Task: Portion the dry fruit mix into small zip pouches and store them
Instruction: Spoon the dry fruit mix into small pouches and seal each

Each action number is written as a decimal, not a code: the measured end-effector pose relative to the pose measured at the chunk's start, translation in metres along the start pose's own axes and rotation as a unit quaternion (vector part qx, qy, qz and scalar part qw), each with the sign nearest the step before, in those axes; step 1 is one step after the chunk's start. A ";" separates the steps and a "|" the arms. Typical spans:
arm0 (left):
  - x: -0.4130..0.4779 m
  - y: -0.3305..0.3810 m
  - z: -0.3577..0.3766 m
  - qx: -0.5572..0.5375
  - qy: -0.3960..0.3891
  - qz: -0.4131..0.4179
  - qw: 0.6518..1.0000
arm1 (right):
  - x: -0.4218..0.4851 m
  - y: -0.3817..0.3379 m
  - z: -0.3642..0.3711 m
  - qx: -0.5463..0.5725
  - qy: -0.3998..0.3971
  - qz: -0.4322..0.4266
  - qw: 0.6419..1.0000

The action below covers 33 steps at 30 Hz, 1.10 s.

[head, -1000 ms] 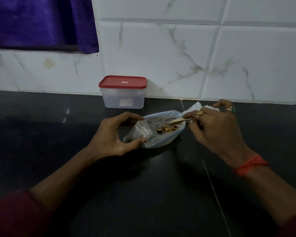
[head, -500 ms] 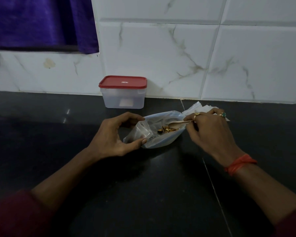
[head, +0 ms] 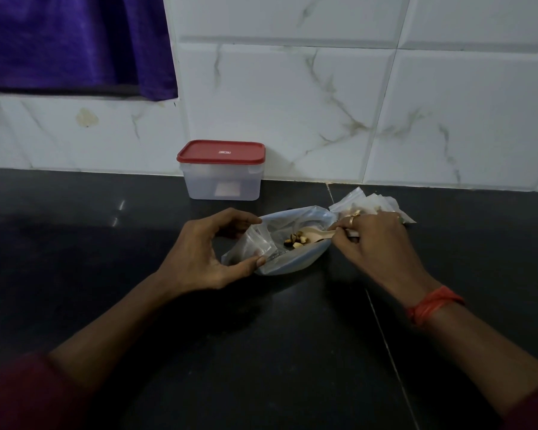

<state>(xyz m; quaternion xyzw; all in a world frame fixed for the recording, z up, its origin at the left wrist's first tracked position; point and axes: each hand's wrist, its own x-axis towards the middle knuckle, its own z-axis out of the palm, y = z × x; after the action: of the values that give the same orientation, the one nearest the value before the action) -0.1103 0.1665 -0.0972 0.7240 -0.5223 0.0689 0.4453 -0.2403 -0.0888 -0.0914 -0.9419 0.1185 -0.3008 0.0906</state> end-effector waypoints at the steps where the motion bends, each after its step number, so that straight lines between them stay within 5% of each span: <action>1: 0.000 0.000 0.000 0.001 0.001 0.000 1.000 | 0.000 0.000 -0.001 0.006 -0.004 0.006 1.000; 15: 0.001 0.002 0.000 -0.016 0.027 0.004 0.999 | -0.005 -0.003 0.003 0.169 -0.095 0.109 0.975; 26: 0.000 0.006 0.000 -0.054 0.053 -0.007 0.997 | -0.003 -0.002 0.012 0.298 -0.100 0.242 0.918; 29: 0.000 0.007 0.000 -0.051 0.058 -0.009 0.997 | -0.004 -0.002 0.010 0.274 -0.097 0.218 0.932; 33: 0.000 0.007 0.001 -0.044 0.054 -0.010 0.998 | -0.004 0.003 0.004 0.115 -0.053 0.080 0.989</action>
<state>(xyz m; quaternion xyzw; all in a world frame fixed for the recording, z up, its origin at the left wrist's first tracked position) -0.1161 0.1652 -0.0940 0.7037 -0.4932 0.0801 0.5051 -0.2416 -0.0908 -0.0971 -0.9274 0.1528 -0.2536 0.2285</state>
